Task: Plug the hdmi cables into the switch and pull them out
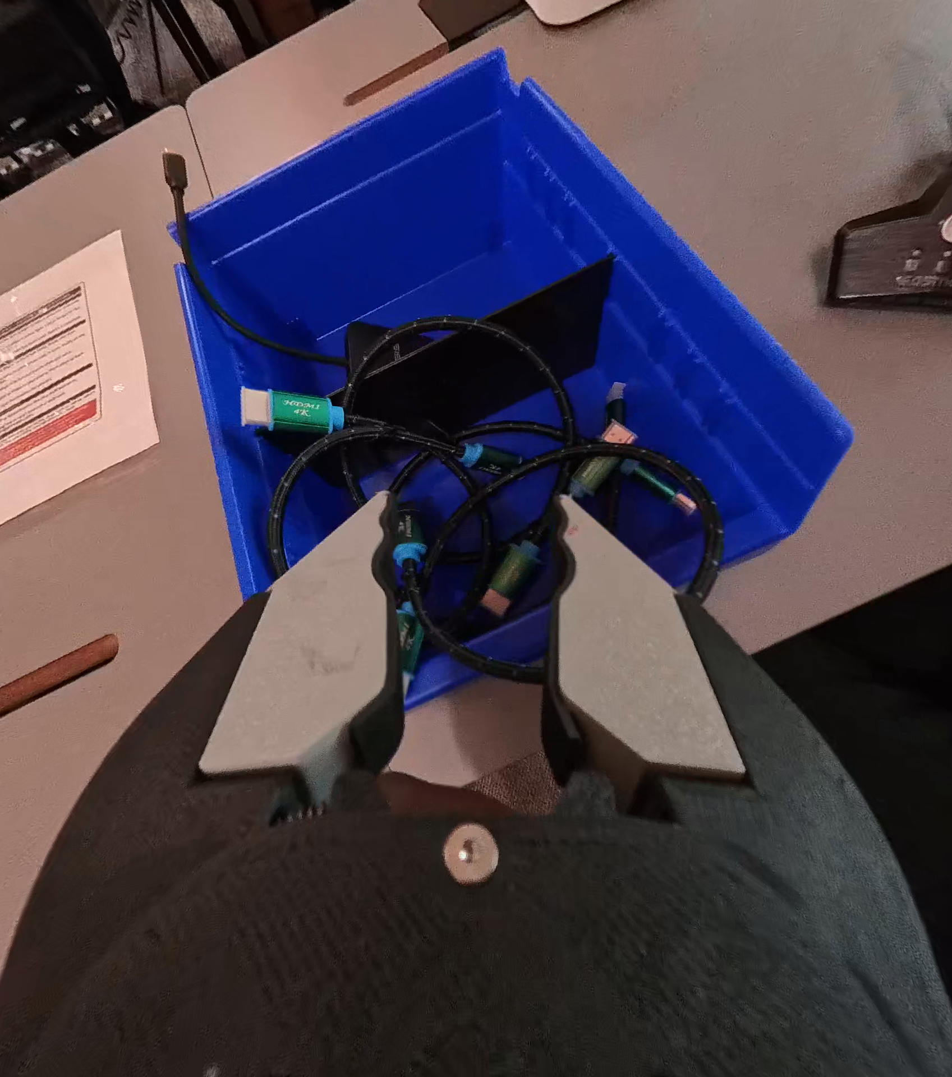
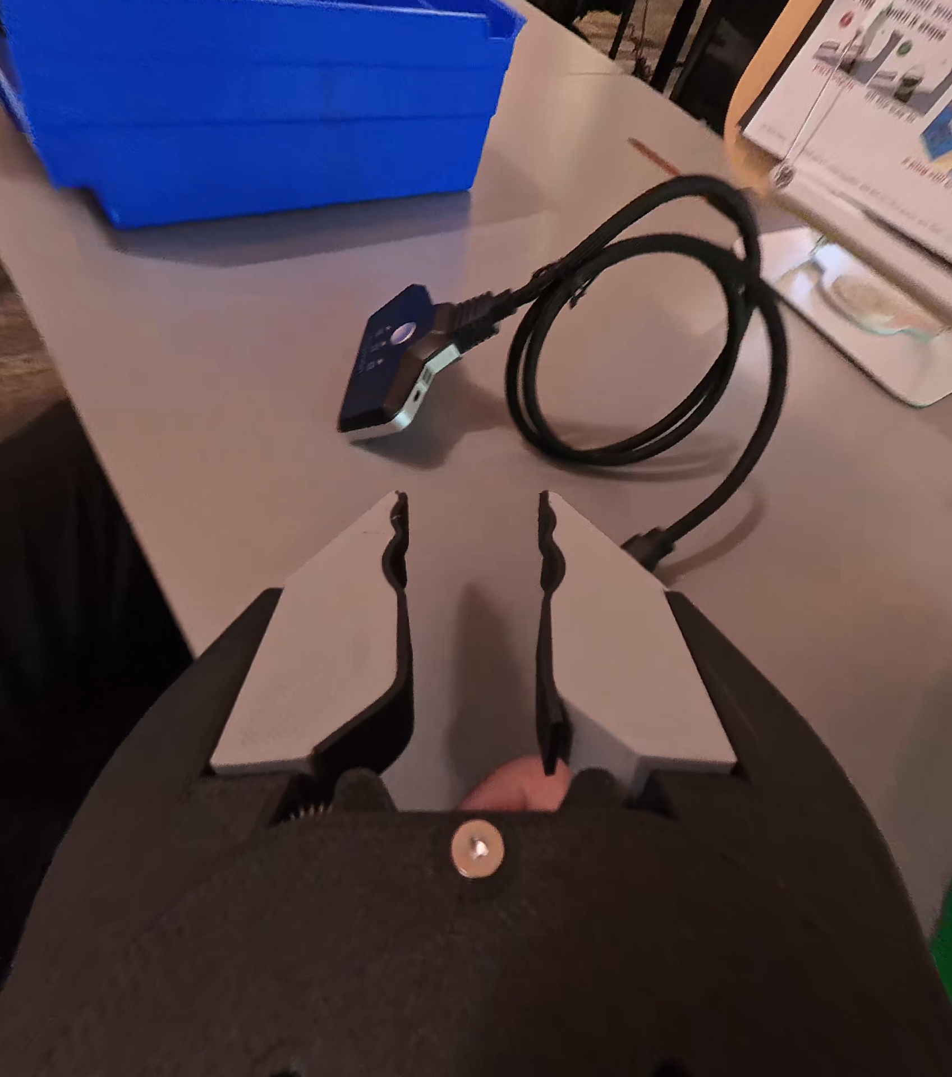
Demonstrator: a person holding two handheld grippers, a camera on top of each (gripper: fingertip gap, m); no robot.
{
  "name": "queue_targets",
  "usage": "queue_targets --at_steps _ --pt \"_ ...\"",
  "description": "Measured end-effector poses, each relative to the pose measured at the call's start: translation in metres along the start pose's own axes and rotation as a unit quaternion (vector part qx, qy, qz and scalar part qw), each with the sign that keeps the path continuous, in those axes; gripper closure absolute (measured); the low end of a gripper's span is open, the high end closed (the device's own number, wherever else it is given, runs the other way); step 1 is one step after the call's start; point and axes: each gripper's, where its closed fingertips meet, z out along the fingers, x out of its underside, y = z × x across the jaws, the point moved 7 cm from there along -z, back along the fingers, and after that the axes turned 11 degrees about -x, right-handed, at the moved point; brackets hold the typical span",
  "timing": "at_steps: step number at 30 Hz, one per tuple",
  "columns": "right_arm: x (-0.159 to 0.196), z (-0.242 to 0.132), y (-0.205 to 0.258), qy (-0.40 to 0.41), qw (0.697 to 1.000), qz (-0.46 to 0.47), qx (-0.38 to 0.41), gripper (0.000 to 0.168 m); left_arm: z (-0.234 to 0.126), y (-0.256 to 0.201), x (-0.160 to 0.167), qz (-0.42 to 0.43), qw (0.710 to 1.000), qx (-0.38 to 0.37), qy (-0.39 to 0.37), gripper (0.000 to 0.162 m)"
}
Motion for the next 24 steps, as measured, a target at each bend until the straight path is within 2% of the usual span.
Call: queue_targets --at_steps 4,7,9,12,14,17,21,24 --pt "-0.007 0.015 -0.026 -0.025 0.999 -0.040 0.018 0.126 0.030 0.007 0.002 0.082 0.996 -0.028 0.014 0.111" --pt "-0.001 0.029 -0.032 -0.054 0.998 -0.035 -0.012 0.126 0.040 0.005 -0.010 0.218 0.974 -0.040 -0.050 0.111" --pt "0.003 0.035 -0.036 -0.041 0.998 -0.004 -0.046 0.123 0.039 0.008 -0.019 0.291 0.953 -0.031 -0.076 0.115" --pt "0.000 0.027 -0.039 -0.090 0.990 0.044 -0.104 0.122 0.042 0.022 -0.023 0.361 0.932 0.011 -0.037 0.113" --pt "0.001 0.020 -0.039 -0.115 0.981 0.077 -0.135 0.118 0.051 0.041 -0.028 0.400 0.916 -0.021 0.001 0.114" --pt "0.002 0.013 -0.043 -0.144 0.972 0.113 -0.147 0.117 0.064 0.063 -0.041 0.404 0.913 -0.044 0.028 0.112" --pt "0.004 0.010 -0.046 -0.145 0.974 0.120 -0.130 0.117 0.072 0.071 -0.048 0.304 0.951 0.019 0.041 0.112" --pt "0.004 0.007 -0.044 -0.146 0.978 0.107 -0.101 0.119 0.064 0.055 -0.039 0.307 0.950 0.036 0.035 0.114"
